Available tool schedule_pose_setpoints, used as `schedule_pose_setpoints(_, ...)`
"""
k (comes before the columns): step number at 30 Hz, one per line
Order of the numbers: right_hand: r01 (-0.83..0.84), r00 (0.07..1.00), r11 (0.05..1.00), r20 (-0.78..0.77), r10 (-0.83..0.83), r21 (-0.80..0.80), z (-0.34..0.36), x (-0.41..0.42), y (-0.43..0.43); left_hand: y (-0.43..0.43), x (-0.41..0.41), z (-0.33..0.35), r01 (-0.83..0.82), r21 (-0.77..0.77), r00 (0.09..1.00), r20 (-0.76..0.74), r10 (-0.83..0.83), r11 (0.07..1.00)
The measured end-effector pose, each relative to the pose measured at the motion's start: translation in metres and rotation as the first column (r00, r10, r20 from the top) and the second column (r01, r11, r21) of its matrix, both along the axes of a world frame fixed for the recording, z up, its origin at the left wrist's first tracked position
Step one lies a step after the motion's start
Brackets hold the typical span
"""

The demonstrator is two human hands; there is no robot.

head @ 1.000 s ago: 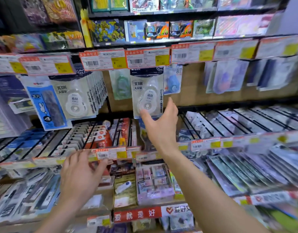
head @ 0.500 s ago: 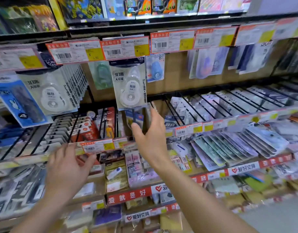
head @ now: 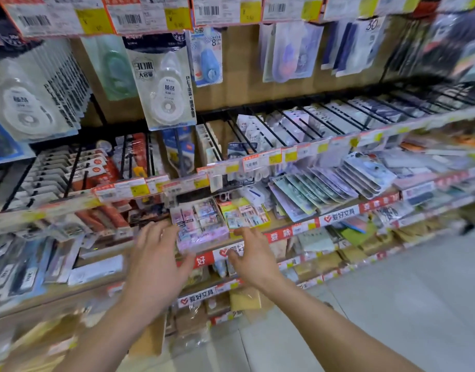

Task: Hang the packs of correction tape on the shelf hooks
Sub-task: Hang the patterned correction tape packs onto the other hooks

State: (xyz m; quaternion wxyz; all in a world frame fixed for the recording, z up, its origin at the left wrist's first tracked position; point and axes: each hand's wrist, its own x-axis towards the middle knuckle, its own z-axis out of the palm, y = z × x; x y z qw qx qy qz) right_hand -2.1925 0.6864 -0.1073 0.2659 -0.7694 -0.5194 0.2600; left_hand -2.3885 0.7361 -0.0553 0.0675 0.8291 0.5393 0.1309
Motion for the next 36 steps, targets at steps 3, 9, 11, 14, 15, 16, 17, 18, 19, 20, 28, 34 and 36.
schedule_pose_setpoints(3,0.032,0.999,0.999,0.019,-0.032,-0.042,-0.009,0.014,-0.012,-0.011,0.013,-0.007,0.045,-0.089,0.998,-0.039,-0.049,0.995)
schedule_pose_setpoints(9,0.096,0.994,0.992,0.069,-0.09,-0.087,-0.007,0.048,-0.034,-0.032,0.05,-0.004,0.076,-0.184,0.996,-0.031,-0.083,0.98)
schedule_pose_setpoints(11,0.107,0.992,0.991,0.072,-0.101,-0.086,-0.007,0.067,-0.038,-0.039,0.067,-0.002,0.102,-0.193,0.994,-0.008,-0.105,0.976)
schedule_pose_setpoints(14,0.128,0.991,0.99,0.049,-0.125,-0.066,-0.009,0.099,-0.039,-0.044,0.096,-0.006,0.112,-0.221,0.993,-0.009,-0.117,0.969)
schedule_pose_setpoints(15,0.131,0.99,0.989,0.052,-0.128,-0.066,-0.011,0.111,-0.037,-0.042,0.106,-0.01,0.109,-0.231,0.993,-0.013,-0.115,0.967)
schedule_pose_setpoints(16,0.128,0.99,0.99,0.065,-0.124,-0.064,-0.013,0.125,-0.033,-0.039,0.117,-0.014,0.102,-0.238,0.994,-0.02,-0.11,0.966)
schedule_pose_setpoints(17,0.121,0.99,0.99,0.08,-0.116,-0.067,-0.016,0.139,-0.029,-0.036,0.13,-0.019,0.089,-0.254,0.994,-0.031,-0.101,0.963)
schedule_pose_setpoints(18,0.117,0.99,0.991,0.082,-0.112,-0.07,-0.019,0.153,-0.024,-0.033,0.144,-0.024,0.078,-0.277,0.995,-0.041,-0.093,0.958)
schedule_pose_setpoints(19,0.116,0.991,0.99,0.077,-0.11,-0.076,-0.023,0.168,-0.02,-0.03,0.159,-0.029,0.064,-0.299,0.996,-0.045,-0.081,0.952)
schedule_pose_setpoints(20,0.109,0.992,0.991,0.077,-0.103,-0.081,-0.027,0.184,-0.015,-0.028,0.174,-0.035,0.049,-0.317,0.997,-0.048,-0.068,0.947)
schedule_pose_setpoints(28,0.098,0.989,0.989,0.12,-0.085,-0.112,-0.054,0.317,-0.006,-0.016,0.293,-0.072,0.009,-0.386,0.998,-0.052,-0.031,0.923)
schedule_pose_setpoints(34,0.113,0.987,0.987,0.128,-0.098,-0.115,-0.063,0.387,0.008,-0.007,0.353,-0.076,0.011,-0.43,0.996,-0.076,-0.049,0.903)
schedule_pose_setpoints(36,0.123,0.986,0.986,0.123,-0.11,-0.109,-0.062,0.403,0.014,-0.003,0.37,-0.075,0.018,-0.444,0.997,-0.055,-0.047,0.896)
